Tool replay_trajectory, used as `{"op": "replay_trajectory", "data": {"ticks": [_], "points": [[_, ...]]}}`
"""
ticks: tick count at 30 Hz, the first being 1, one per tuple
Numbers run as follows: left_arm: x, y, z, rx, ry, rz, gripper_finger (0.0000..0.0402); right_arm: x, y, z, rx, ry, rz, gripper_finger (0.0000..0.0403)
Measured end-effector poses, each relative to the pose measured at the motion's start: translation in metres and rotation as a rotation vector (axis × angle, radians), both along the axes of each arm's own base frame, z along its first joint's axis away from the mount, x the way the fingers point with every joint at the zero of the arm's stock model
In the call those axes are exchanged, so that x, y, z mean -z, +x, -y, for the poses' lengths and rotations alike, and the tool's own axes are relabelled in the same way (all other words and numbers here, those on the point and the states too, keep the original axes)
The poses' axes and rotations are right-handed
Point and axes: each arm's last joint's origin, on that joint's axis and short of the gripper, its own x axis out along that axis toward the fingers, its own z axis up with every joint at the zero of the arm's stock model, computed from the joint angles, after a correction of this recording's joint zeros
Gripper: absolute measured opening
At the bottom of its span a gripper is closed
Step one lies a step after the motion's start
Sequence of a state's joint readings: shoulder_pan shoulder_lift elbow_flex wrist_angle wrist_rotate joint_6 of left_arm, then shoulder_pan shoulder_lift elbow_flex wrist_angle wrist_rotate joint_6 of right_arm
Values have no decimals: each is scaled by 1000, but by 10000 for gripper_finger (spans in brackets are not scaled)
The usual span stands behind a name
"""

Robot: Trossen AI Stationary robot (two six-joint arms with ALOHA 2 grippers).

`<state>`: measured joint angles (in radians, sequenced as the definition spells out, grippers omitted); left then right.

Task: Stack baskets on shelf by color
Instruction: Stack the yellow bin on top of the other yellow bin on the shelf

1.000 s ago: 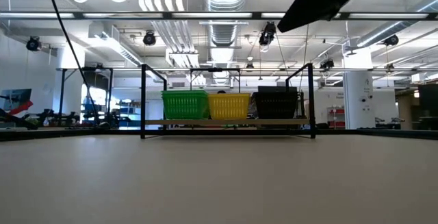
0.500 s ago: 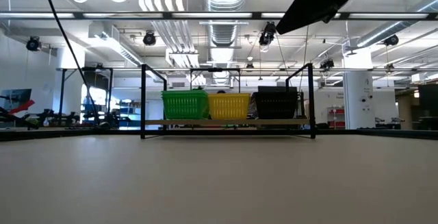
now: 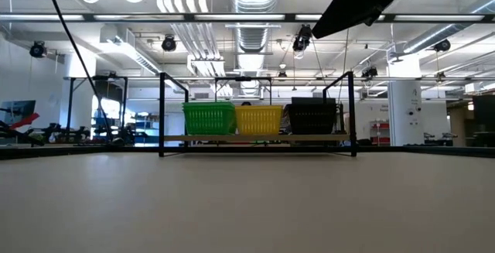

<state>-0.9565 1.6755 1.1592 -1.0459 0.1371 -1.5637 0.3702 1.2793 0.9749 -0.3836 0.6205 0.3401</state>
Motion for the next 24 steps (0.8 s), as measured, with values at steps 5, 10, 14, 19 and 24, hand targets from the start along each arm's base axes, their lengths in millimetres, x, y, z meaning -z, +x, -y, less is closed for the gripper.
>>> {"op": "replay_trajectory", "data": {"ticks": [5,10,14,19,24], "points": [[3,-1,-2,26,11,-2,125,0,0,0,0,0,0,59],[8,-2,-3,81,6,2,59,0,0,0,0,-4,-7,59],[7,2,-6,99,-9,13,10,0,-5,2,0,-14,-34,59],[-3,24,-11,157,-92,110,4,-7,-22,1,-13,-21,-79,59],[-16,64,-29,180,-142,266,2,-16,-48,2,19,20,-123,59]]}}
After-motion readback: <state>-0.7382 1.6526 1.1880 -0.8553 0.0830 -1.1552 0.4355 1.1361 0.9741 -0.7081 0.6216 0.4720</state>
